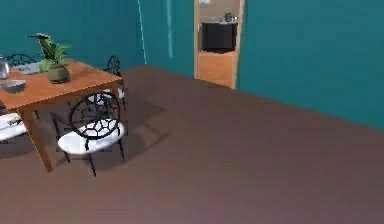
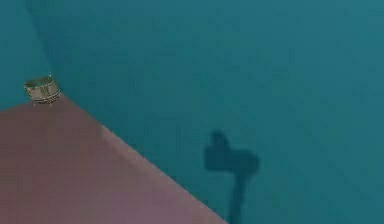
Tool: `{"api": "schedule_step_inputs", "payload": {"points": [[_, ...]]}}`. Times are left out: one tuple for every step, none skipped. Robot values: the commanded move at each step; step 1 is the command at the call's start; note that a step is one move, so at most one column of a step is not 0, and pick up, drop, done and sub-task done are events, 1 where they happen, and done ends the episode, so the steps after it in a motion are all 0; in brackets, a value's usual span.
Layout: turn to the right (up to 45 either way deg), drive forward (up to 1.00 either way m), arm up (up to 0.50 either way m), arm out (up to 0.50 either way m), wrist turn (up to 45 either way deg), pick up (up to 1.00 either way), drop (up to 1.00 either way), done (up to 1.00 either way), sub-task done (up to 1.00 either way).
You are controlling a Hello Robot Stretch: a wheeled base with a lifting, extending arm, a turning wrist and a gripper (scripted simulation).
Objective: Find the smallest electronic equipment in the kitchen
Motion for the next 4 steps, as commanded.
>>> {"api": "schedule_step_inputs", "payload": {"points": [[0.0,1.0,0.0,0.0,0.0,0.0,0.0,0.0,0.0],[3.0,0.0,0.0,0.0,0.0,0.0,0.0,0.0,0.0],[0.0,1.0,0.0,0.0,0.0,0.0,0.0,0.0,0.0],[0.0,1.0,0.0,0.0,0.0,0.0,0.0,0.0,0.0]]}}
